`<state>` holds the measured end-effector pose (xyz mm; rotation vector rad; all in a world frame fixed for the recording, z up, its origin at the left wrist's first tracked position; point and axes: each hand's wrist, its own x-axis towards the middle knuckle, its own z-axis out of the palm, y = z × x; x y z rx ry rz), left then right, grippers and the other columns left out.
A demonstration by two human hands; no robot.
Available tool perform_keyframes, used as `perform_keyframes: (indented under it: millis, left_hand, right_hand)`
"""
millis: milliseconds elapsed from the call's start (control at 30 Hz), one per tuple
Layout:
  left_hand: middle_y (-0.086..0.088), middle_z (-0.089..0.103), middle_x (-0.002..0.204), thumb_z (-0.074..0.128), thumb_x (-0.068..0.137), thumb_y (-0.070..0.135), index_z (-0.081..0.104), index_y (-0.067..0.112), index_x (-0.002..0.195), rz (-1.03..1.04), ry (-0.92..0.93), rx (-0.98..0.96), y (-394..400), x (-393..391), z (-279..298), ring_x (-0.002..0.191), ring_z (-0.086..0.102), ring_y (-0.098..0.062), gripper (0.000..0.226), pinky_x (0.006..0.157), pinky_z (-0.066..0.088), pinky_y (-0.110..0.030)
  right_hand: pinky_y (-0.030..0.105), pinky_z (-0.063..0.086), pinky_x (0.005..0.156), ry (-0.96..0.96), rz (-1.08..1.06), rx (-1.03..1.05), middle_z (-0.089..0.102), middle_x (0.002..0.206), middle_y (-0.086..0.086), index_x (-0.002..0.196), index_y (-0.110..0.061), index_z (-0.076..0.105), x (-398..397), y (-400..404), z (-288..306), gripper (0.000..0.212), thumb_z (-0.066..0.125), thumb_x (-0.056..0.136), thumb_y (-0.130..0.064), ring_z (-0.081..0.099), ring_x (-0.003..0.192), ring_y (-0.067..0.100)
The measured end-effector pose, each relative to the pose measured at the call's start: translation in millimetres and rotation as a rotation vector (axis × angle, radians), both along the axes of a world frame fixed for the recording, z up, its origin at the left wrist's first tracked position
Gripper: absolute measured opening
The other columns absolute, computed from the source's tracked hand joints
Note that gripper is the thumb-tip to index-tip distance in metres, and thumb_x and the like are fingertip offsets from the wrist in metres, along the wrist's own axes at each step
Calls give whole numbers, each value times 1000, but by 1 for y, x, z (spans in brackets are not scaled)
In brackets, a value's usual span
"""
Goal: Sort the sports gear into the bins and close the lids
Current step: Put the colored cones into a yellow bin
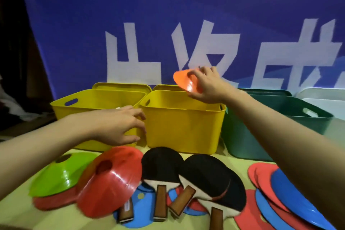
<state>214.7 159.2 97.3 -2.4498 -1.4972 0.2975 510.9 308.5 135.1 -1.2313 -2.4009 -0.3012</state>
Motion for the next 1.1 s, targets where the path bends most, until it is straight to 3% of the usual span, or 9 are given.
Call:
perform_keyframes:
  millis: [67,133,267,433,600,733,867,967,1100]
  left_hand:
    - [9,32,153,49,101,56,51,44,140,32,34,-1,-9,-16,-1,140,34,-14,42,118,28,-29]
    - [8,35,151,49,100,58,49,42,143,65,38,-13,-15,-32,-9,140,35,-15,45,117,26,-27]
    - [5,41,144,50,99,61,42,39,148,128,52,-101,-23,-53,-36,133,43,-17,54,111,35,-30]
    - [3,43,143,50,100,59,37,33,152,221,10,-119,-34,-81,-52,134,45,-19,60,109,36,-27]
    - [-1,43,147,59,90,68,32,26,152,405,21,-139,-48,-127,-69,134,46,-22,80,108,42,-34]
    - [-3,29,159,72,76,73,16,20,159,551,69,-211,-67,-149,-87,143,36,-25,114,107,40,-32]
    - [-4,20,165,76,80,62,7,18,162,574,36,-251,-77,-157,-108,151,20,-27,116,120,31,-38]
    - [-5,26,160,80,78,59,11,19,160,555,-31,-236,-79,-160,-108,149,25,-24,114,120,30,-35]
    - [-8,25,156,79,79,56,9,17,159,527,-33,-210,-81,-152,-107,146,24,-25,113,119,29,-33]
  right_hand:
    - [58,33,113,-180,-70,-127,31,159,12,154,-37,35,-17,13,-7,80,64,86,-70,26,144,38]
    - [56,32,114,-243,-62,-167,36,158,11,152,-36,43,-28,10,-19,74,54,89,-73,29,144,37]
    - [46,39,112,-213,98,22,46,151,2,142,-32,56,-34,-30,-39,49,48,100,-58,33,140,29]
    - [35,44,104,-219,338,103,50,142,-3,140,-34,56,-58,-87,-59,46,52,99,-56,38,128,20]
    - [48,51,94,-341,606,-2,48,139,7,142,-31,52,-133,-137,-109,59,61,93,-61,42,121,29]
    - [54,46,99,-490,561,-29,44,144,8,153,-25,35,-170,-158,-151,88,69,84,-66,39,126,35]
    - [57,39,106,-466,554,50,49,145,6,158,-19,25,-167,-162,-162,99,72,82,-62,37,128,36]
    - [53,36,102,-404,552,57,48,142,7,156,-19,27,-158,-163,-160,92,67,86,-63,35,124,33]
    - [50,45,92,-328,470,37,54,132,8,152,-18,37,-141,-158,-146,76,54,94,-65,37,113,29]
